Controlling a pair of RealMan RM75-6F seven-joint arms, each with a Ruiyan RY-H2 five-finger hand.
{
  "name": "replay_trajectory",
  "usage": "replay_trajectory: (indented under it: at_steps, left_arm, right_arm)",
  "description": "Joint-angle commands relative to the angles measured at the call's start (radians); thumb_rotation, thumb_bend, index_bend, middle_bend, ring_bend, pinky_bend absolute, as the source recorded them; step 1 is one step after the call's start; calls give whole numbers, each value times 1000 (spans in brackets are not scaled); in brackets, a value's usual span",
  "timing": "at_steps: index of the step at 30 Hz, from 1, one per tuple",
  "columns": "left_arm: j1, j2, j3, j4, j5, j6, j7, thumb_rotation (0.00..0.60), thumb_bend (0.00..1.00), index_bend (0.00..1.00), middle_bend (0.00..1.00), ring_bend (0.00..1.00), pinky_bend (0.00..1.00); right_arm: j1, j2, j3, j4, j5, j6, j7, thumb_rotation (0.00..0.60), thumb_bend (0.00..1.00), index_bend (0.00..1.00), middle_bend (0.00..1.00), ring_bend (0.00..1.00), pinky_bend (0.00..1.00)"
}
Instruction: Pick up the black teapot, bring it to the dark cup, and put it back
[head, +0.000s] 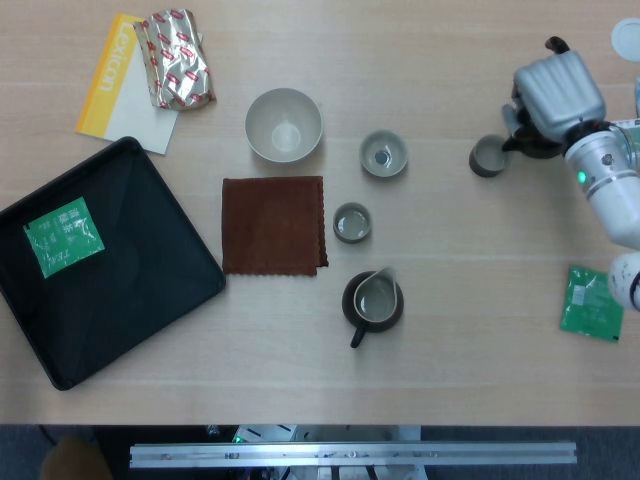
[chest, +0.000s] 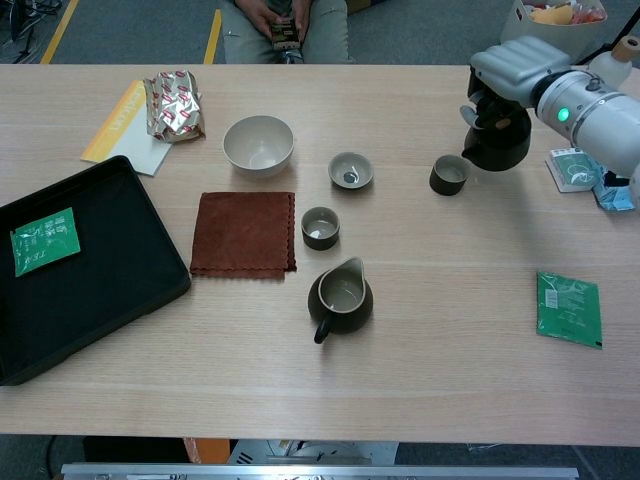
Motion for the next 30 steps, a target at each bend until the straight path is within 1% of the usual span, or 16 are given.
replay_trajectory:
  at_steps: [1,4,7,13,20,26,30]
  left_arm:
    - [1,2,0,-2,0,2,1,600,432,146,240,189,171]
    - [2,7,0,-7,-1,4,3,600,432,146,240,190,171]
    - [2,10,0,-10,-1,4,5,600,432,146,240,189,171]
    - [-2,10,0,-16,2,0,10,600,432,146,240,190,170]
    - [-6,11,0,-21,5,-2,15,600,432,146,240,190,171]
    - [0,13,4,-24,11,6,13,600,432,146,240,189,170]
    - [4,14,6,-22,10,10,9,600,432,146,240,189,171]
  right_arm:
    - [-21,-2,18,2,-40,3,61,453,456,923,881,888,177]
    - [-33,21,32,-26,-68,5,108,453,456,923,881,888,177]
    - [-44,64,46,-84,-91,4,148,454,455,923,881,888,177]
    - [-67,170,57,-244,-134,1,200,452,451,923,877,885,177]
    - [-87,259,42,-415,-191,-13,232,454,449,923,869,874,177]
    - [-97,276,15,-494,-245,-18,233,453,447,923,866,871,177]
    - [-101,265,-16,-513,-278,-34,223,452,447,923,861,862,177]
